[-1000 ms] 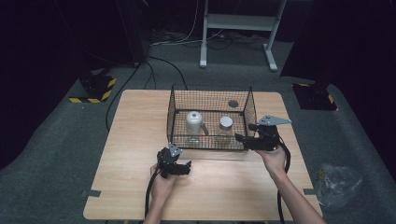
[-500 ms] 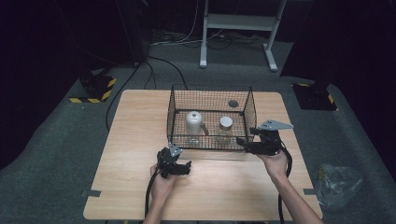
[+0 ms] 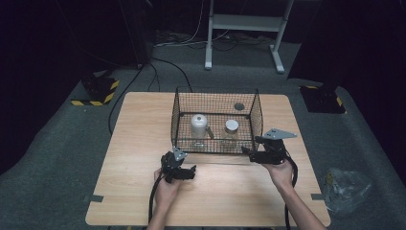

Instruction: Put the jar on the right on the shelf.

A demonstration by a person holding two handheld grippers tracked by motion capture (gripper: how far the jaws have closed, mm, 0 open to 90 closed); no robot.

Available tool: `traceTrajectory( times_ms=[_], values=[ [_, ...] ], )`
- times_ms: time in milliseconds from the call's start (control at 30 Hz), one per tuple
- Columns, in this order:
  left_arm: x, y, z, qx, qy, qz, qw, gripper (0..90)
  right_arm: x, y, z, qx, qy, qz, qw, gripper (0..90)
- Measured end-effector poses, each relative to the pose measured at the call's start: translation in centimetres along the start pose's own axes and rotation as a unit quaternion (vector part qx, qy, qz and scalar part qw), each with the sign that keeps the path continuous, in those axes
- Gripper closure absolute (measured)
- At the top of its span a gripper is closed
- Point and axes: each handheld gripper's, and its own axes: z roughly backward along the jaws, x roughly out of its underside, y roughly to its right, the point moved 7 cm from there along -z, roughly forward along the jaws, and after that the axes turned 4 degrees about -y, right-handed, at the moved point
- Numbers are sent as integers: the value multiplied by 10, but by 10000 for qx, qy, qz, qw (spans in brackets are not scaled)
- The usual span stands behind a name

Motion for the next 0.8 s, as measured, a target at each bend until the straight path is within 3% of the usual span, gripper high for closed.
traceTrajectory(
  times_ms=[800],
  values=[
    [0, 0, 0, 0, 2, 3, 10000, 105, 35, -2, -18, 134, -380, 50, 9992, 248]
  ],
)
